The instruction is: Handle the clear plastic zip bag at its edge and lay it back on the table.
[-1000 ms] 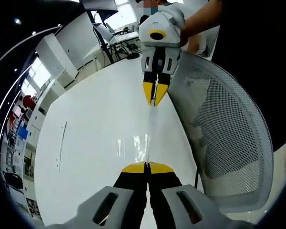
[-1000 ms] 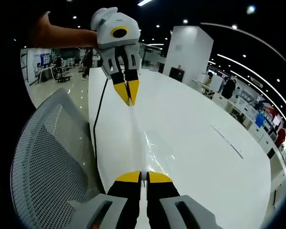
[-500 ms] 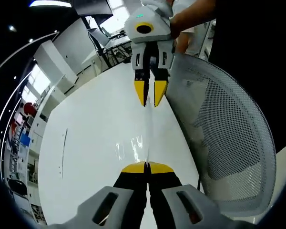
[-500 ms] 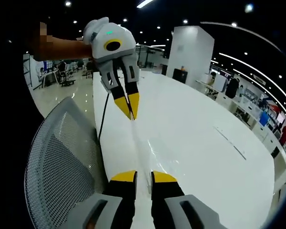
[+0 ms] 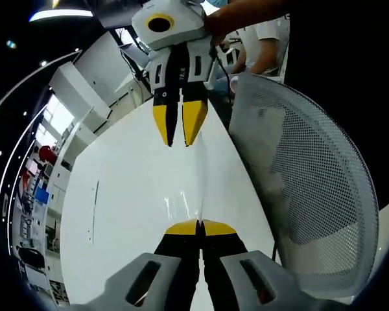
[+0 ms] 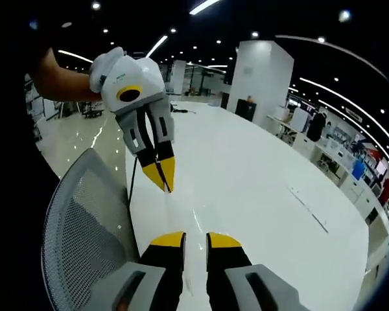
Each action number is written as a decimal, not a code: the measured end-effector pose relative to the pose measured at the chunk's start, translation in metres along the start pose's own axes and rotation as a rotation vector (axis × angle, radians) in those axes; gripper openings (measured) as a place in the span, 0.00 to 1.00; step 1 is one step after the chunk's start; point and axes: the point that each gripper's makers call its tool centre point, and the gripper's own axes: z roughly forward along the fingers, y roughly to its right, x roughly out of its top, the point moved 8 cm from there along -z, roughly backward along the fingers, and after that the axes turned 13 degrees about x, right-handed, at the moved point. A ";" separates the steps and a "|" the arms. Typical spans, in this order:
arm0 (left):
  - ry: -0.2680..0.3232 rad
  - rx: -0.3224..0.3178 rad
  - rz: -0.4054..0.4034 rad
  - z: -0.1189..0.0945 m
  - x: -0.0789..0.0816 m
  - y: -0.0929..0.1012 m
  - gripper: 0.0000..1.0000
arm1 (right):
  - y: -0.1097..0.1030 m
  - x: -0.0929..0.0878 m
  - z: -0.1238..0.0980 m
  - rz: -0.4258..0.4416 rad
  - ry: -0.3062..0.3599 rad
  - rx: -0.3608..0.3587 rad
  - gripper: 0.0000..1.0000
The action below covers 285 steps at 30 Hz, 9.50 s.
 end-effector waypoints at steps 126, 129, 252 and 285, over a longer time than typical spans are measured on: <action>0.111 0.040 0.089 0.016 0.059 0.014 0.11 | -0.002 -0.003 0.013 0.121 -0.029 0.050 0.00; 0.085 0.081 0.160 0.022 0.059 0.017 0.11 | 0.000 0.001 0.010 0.128 -0.020 0.039 0.00; 0.082 0.514 -0.808 -0.074 -0.045 0.063 0.50 | 0.093 -0.034 0.098 -0.310 -0.263 -0.139 0.00; 0.042 0.470 -0.780 -0.061 -0.079 0.065 0.49 | 0.089 -0.082 0.097 0.021 -0.252 -0.109 0.17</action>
